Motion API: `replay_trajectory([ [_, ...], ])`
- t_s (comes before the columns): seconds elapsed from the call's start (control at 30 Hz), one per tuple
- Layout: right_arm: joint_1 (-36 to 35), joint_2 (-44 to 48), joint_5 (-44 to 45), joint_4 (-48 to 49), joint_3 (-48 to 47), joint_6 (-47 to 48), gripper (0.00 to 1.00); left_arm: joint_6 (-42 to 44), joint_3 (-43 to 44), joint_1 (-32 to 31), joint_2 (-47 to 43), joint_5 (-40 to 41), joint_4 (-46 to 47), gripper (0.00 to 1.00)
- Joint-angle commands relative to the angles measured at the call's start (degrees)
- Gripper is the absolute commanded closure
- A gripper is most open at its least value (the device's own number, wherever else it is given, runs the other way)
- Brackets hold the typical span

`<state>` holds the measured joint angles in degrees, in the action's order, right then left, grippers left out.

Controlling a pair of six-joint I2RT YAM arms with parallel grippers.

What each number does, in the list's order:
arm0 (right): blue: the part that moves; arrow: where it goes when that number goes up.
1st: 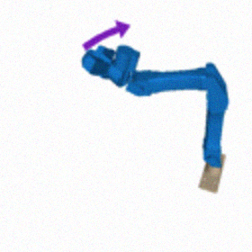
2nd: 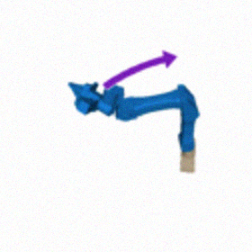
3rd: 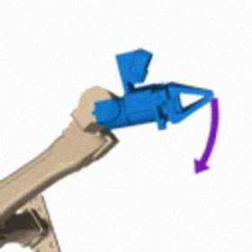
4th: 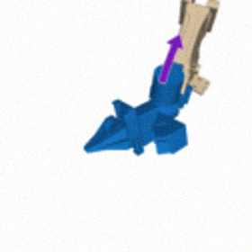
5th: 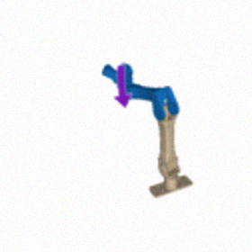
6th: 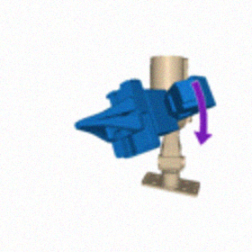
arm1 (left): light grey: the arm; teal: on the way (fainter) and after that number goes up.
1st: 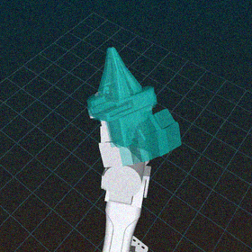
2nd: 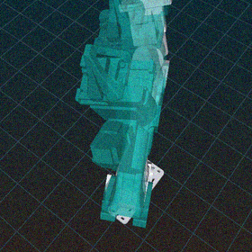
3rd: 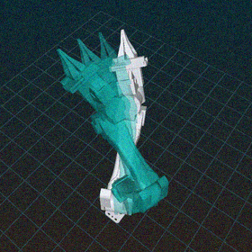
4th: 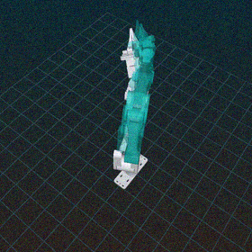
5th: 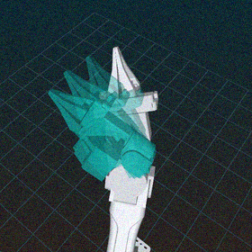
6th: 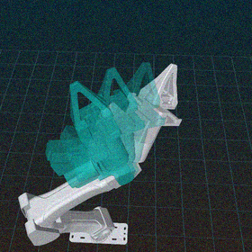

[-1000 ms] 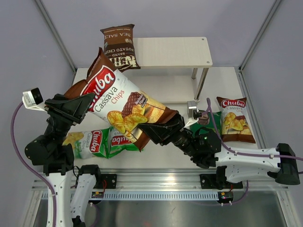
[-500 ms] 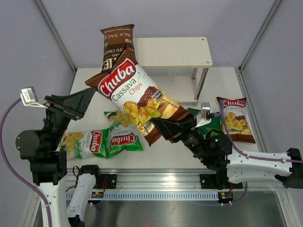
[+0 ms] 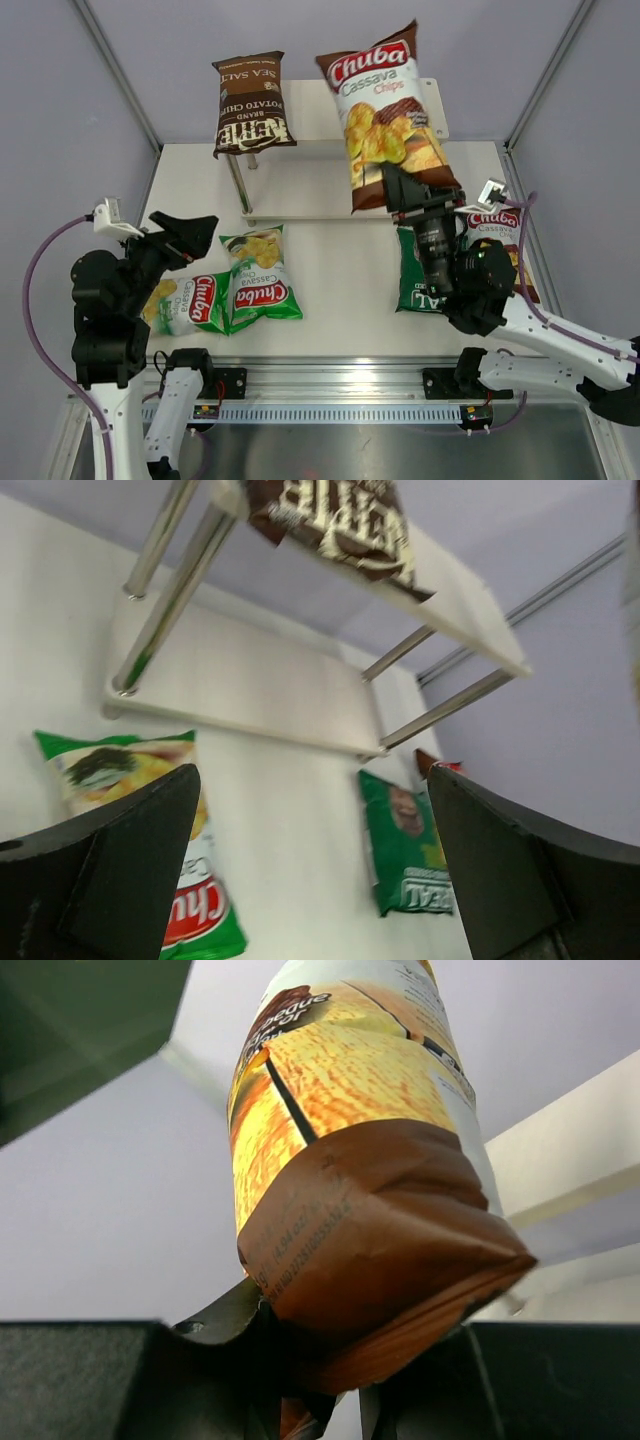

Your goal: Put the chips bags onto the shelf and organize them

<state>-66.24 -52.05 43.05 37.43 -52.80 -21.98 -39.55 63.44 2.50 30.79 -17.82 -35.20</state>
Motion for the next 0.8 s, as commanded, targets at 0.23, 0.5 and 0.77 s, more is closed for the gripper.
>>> replay_trajectory([
  [0.23,17.71,-20.43,6.10,-2.79,-18.29,-13.77,0.88,17.57,-10.87,-1.36,-13.99,7.09,-6.20,0.01],
  [0.5,22.29,-32.93,2.13,-6.93,-27.26,-20.03,0.89,18.63,-16.24,-6.01,-20.76,16.77,-4.79,0.01],
  [0.77,22.47,-40.84,1.34,-6.40,-30.78,-24.16,0.90,18.19,-17.12,-6.37,-21.91,14.84,-4.70,0.01],
])
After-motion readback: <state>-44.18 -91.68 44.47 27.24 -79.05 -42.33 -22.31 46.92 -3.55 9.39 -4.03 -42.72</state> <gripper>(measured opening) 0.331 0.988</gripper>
